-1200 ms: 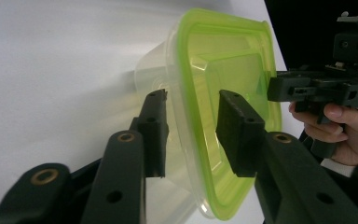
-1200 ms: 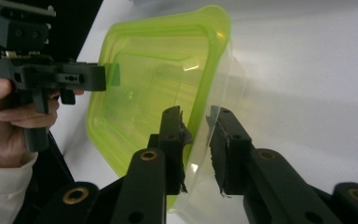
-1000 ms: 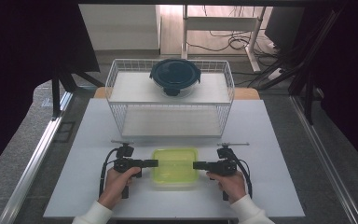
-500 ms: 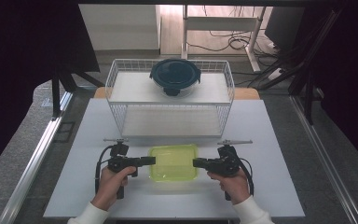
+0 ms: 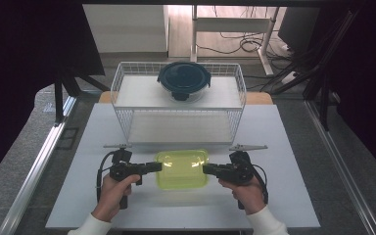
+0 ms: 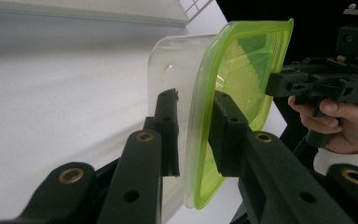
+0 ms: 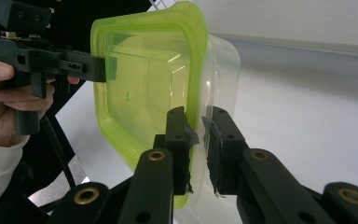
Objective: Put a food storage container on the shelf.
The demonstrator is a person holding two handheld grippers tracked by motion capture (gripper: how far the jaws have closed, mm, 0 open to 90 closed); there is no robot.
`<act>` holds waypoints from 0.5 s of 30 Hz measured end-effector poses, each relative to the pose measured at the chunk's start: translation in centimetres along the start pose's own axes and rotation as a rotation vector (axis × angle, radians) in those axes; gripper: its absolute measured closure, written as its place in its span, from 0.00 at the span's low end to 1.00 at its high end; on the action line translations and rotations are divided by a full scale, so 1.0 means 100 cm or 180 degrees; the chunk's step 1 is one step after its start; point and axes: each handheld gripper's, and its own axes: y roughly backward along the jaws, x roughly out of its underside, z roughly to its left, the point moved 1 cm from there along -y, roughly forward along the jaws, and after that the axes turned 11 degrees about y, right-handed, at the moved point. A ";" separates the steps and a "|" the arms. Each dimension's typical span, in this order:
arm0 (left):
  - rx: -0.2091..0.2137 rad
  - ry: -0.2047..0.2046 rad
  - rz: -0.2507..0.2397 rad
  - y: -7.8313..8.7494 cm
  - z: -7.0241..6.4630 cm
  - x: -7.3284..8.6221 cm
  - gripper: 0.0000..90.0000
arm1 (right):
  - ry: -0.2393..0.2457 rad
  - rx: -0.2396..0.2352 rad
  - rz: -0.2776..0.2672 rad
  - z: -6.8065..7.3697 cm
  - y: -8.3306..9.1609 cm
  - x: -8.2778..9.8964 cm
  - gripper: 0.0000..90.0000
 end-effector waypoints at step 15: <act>0.0022 -0.0067 -0.0082 0.006 -0.005 -0.007 0.83 | 0.0193 0.0069 0.0012 0.006 0.004 -0.015 0.88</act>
